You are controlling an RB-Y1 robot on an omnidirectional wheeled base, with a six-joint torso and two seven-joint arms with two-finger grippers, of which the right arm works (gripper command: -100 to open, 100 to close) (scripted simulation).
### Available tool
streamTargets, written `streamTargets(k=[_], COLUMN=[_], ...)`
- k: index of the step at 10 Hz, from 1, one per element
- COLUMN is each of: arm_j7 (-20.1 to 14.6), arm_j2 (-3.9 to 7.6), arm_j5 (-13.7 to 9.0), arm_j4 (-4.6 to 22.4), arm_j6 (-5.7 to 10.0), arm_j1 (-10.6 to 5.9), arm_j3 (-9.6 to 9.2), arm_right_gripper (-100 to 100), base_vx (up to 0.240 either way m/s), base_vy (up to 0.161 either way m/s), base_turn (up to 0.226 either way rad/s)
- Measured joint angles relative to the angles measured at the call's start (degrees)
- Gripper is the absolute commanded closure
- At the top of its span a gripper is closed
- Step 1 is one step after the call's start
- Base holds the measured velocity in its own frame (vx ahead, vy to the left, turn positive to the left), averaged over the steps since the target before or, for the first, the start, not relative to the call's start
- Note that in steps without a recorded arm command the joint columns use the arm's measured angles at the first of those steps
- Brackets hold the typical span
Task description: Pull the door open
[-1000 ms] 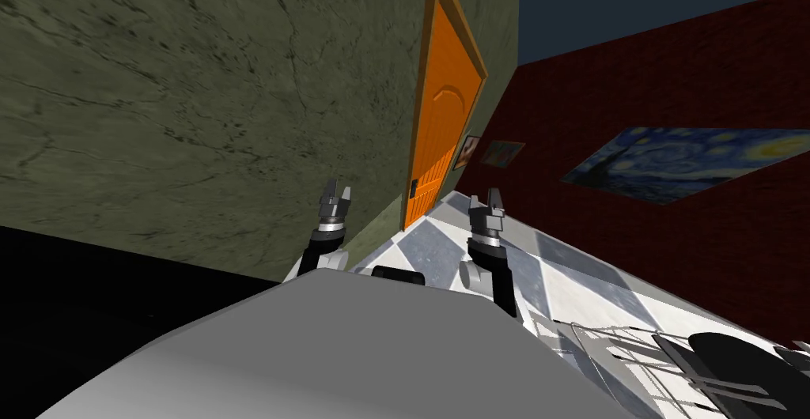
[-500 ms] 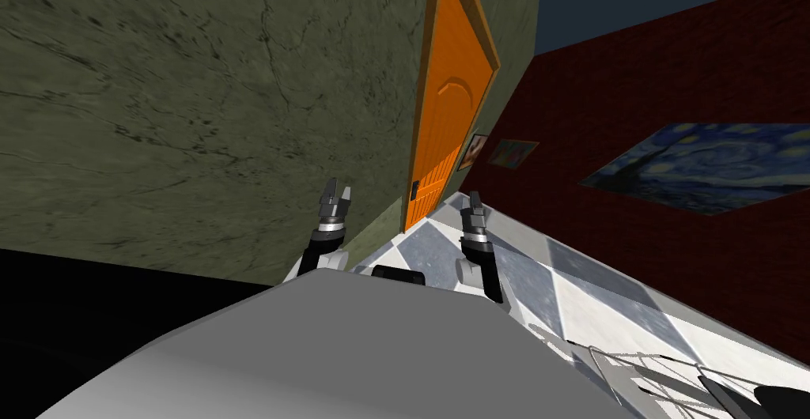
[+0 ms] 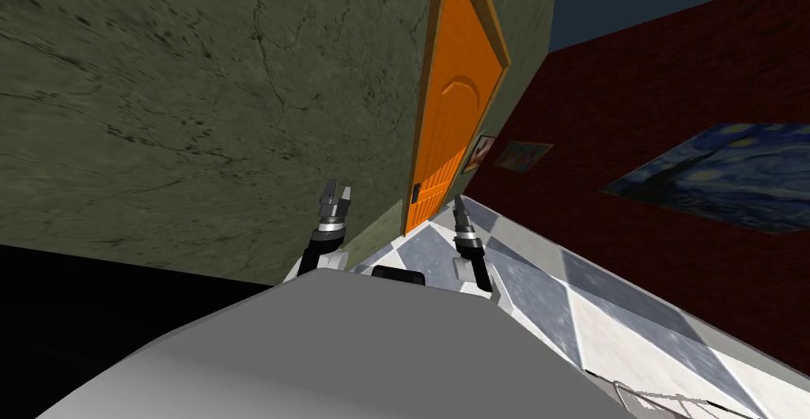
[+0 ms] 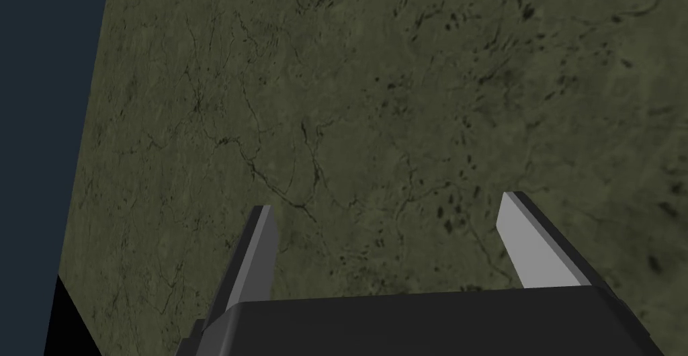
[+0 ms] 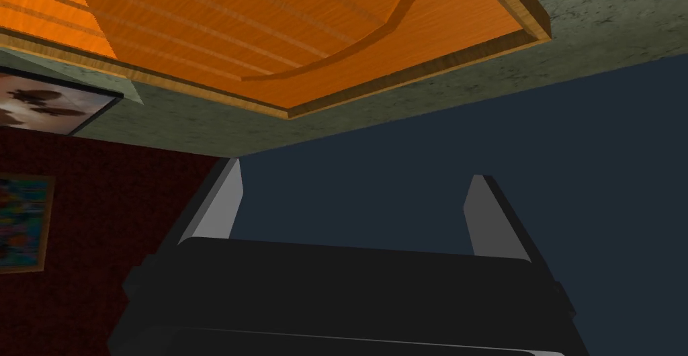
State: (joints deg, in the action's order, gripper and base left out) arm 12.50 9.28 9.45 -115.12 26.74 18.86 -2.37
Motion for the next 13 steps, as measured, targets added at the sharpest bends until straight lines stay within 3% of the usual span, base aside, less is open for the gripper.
streamTargets(k=[4, 6, 9, 13], arm_j7=[3.23, 4.86, 7.13, 11.42], arm_j2=[1.49, 2.8, 3.39, 5.73], arm_j5=[2.59, 4.03, 5.77, 9.31], arm_j4=[4.43, 7.3, 10.04, 17.56], arm_j6=[0.9, 1.62, 2.05, 3.72], arm_j1=[-1.48, -2.65, -3.51, -6.58], arm_j3=[-0.98, -1.27, -2.11, -3.1], arm_right_gripper=[-100, -100, -100, -100], base_vx=[0.047, 0.058, 0.052, 0.087], base_vy=[-0.032, -0.047, -0.036, -0.067], base_turn=[0.049, 0.085, 0.053, 0.111])
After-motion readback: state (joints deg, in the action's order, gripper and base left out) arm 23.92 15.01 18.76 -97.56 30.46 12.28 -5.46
